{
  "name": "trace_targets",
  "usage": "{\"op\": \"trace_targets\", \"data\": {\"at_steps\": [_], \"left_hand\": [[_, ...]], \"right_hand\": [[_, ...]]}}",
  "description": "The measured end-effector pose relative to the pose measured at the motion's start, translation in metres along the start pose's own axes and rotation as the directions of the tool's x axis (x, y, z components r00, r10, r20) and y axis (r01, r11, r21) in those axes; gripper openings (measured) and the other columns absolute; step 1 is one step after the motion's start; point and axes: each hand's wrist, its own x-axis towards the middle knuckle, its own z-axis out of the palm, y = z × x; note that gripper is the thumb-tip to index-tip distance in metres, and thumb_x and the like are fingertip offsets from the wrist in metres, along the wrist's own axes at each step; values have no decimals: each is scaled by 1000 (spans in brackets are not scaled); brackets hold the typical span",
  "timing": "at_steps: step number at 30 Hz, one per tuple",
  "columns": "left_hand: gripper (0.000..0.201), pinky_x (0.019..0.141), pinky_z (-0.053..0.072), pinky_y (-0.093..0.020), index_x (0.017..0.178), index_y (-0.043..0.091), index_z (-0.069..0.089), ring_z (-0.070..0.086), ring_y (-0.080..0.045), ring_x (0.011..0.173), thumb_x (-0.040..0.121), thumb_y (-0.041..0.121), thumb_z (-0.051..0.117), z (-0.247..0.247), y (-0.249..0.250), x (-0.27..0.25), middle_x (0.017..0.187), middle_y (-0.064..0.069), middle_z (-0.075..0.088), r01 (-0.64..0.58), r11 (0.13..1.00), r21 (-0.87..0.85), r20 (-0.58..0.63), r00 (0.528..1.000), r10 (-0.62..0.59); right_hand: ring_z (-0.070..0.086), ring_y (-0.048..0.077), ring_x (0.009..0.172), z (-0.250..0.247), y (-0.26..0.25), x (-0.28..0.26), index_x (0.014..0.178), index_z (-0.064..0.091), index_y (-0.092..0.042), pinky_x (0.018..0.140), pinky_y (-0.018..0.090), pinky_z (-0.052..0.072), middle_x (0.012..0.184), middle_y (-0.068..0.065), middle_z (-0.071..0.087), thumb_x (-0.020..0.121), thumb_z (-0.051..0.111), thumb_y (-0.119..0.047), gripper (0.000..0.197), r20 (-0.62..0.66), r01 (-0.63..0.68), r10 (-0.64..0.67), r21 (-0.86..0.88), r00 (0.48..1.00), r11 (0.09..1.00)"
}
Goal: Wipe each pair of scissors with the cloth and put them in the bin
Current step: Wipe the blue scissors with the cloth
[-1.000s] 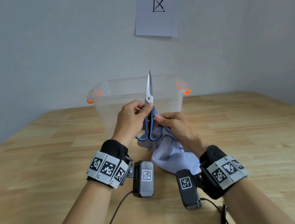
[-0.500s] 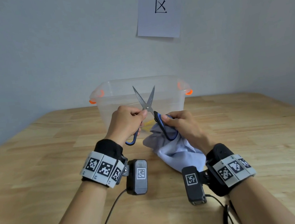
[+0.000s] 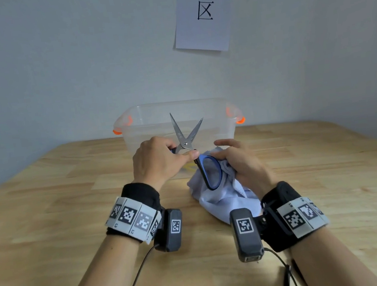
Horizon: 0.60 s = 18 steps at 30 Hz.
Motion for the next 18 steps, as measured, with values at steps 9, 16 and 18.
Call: {"op": "trace_targets", "data": {"at_steps": [9,16,18], "left_hand": [[74,47,28,-30,47,13,40,40,-24,49,61,76,75,-2,3,-3,43,3,33,-49,995,82,19,999,48],[76,47,27,-31,47,13,35,34,-24,47,60,77,75,-3,4,-4,42,3,28,-93,990,106,15,996,92],[78,47,27,-31,47,13,32,32,-24,47,60,77,74,-4,4,-3,43,4,26,-107,989,102,5,994,107]], "right_hand": [[61,16,52,-13,-7,-5,73,66,1,48,17,48,65,11,65,92,61,-1,20,-15,-64,62,-163,998,985],[55,20,65,-10,0,2,72,65,-5,61,33,44,68,9,60,96,63,-24,31,-166,118,-155,-213,974,970],[43,16,56,-8,0,-1,60,58,-11,56,30,36,56,0,50,96,64,-29,41,-168,183,-244,-311,955,933]]}}
